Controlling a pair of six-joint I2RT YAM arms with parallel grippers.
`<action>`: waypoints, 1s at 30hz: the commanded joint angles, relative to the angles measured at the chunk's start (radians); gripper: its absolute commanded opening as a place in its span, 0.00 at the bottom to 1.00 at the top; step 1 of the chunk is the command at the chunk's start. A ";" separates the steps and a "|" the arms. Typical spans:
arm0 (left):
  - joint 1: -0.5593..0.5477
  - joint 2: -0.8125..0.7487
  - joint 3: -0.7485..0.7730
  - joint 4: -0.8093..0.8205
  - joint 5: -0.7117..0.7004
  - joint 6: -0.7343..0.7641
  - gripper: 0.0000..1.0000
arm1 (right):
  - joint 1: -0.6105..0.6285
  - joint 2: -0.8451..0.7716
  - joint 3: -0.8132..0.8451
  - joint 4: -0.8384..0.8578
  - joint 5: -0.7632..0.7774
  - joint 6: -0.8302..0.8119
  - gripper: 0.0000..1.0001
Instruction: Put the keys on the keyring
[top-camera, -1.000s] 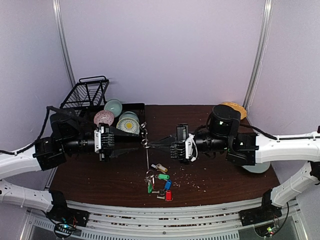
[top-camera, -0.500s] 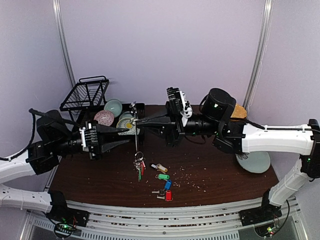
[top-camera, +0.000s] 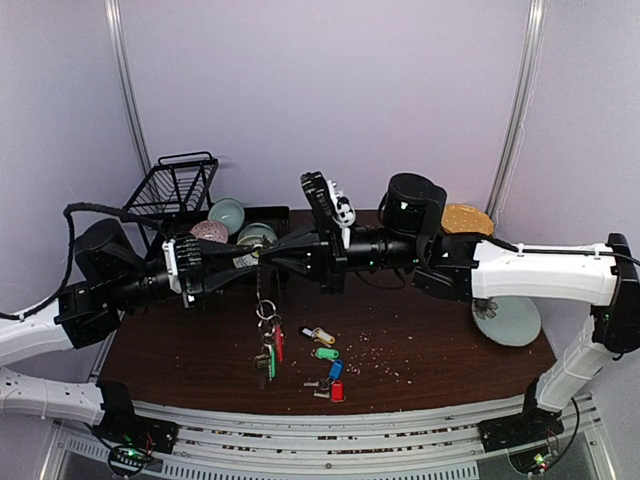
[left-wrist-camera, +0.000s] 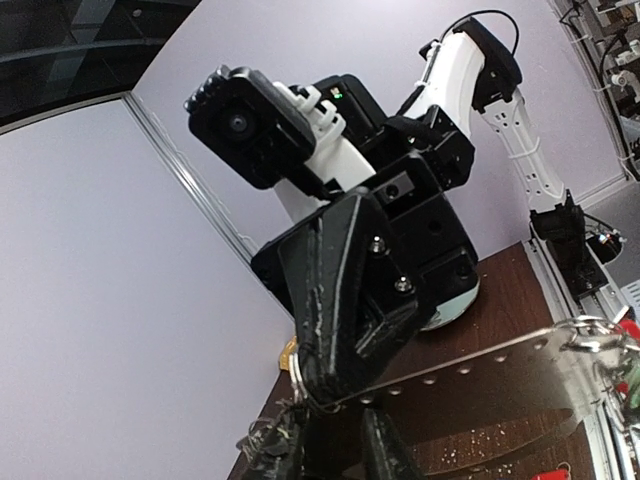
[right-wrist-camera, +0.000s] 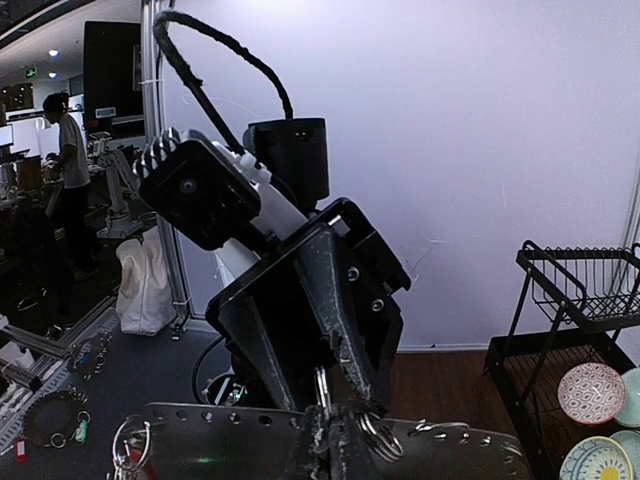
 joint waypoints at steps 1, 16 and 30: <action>0.002 0.014 0.032 0.065 -0.035 -0.068 0.18 | 0.020 -0.015 0.059 -0.074 0.059 -0.025 0.00; 0.014 0.006 0.030 0.072 0.005 -0.098 0.15 | 0.024 -0.044 0.020 -0.074 0.091 -0.068 0.00; 0.042 0.052 0.085 0.000 0.156 -0.144 0.00 | 0.027 -0.065 0.001 -0.096 0.115 -0.114 0.00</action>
